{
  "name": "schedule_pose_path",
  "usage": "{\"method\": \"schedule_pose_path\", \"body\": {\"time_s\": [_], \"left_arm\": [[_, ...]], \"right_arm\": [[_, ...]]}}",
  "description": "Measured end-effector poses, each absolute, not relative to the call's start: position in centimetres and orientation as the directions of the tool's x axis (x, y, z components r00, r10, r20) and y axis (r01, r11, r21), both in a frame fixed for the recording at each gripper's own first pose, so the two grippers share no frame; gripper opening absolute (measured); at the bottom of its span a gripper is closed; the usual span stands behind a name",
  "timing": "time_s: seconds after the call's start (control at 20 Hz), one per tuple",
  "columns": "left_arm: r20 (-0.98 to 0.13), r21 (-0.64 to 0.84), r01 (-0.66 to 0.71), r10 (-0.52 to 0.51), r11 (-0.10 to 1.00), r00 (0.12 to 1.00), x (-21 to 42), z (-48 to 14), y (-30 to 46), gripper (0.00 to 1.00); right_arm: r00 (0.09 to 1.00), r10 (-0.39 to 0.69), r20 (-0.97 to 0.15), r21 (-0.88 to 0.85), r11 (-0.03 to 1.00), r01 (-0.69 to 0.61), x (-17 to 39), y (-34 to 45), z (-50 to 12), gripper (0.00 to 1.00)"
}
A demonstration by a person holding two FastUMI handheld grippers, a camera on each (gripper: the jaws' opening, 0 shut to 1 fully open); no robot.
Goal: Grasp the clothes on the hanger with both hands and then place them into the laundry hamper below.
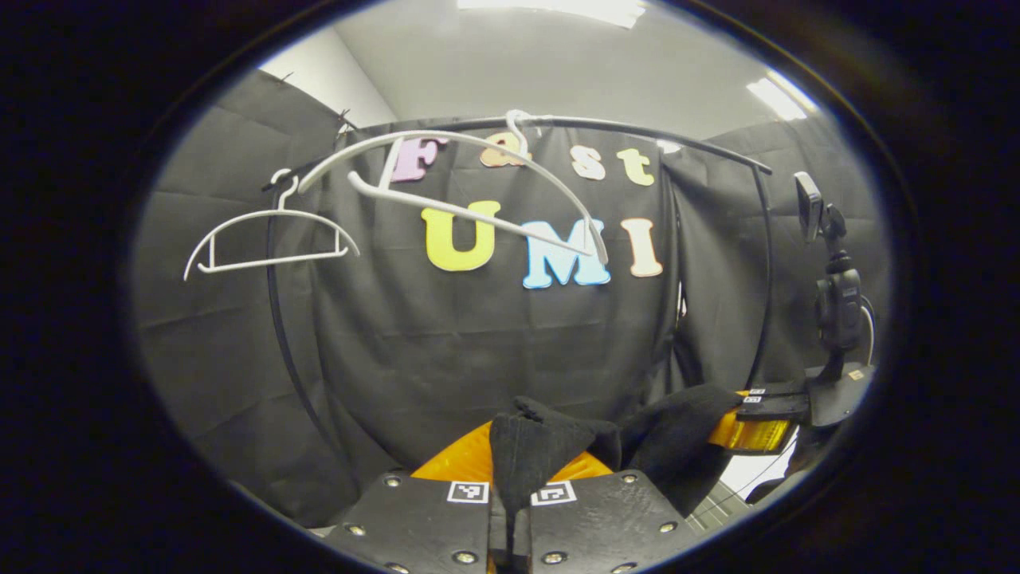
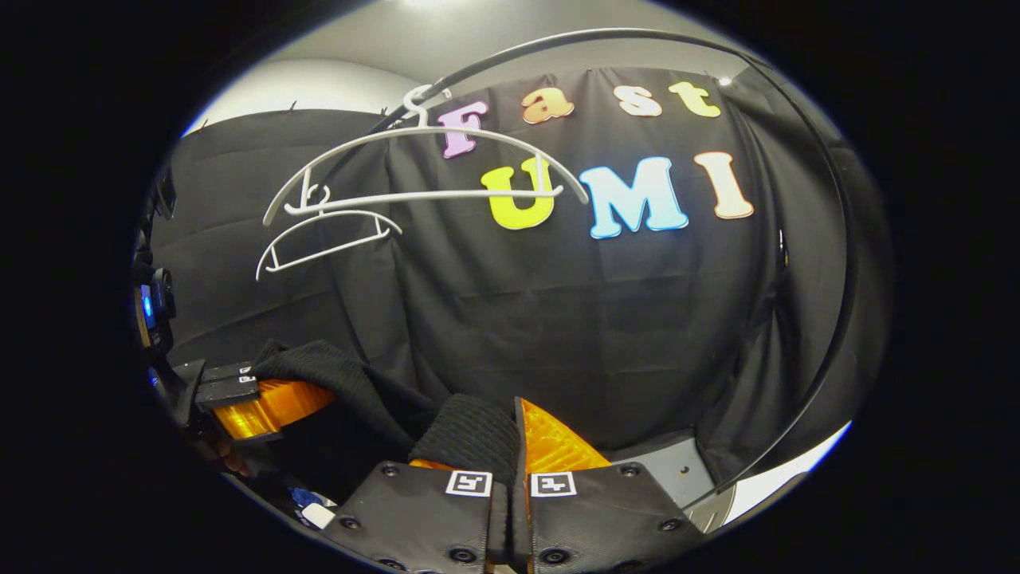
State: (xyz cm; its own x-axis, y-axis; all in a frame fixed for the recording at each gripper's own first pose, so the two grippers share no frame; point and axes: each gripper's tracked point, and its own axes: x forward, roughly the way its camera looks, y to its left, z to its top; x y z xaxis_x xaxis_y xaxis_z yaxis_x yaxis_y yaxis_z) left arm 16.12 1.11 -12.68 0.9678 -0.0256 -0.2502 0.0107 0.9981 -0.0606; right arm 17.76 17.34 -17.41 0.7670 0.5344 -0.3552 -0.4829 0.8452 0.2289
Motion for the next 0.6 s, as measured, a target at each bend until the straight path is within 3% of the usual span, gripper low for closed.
{"method": "schedule_pose_path", "body": {"time_s": [0.6], "left_arm": [[-0.449,-0.086,-0.074,0.028,0.994,0.893,18.6,-26.0,0.7,0.05]], "right_arm": [[0.724,0.438,-0.533,0.185,0.895,-0.406,15.1,18.2,-30.1,0.03]]}}
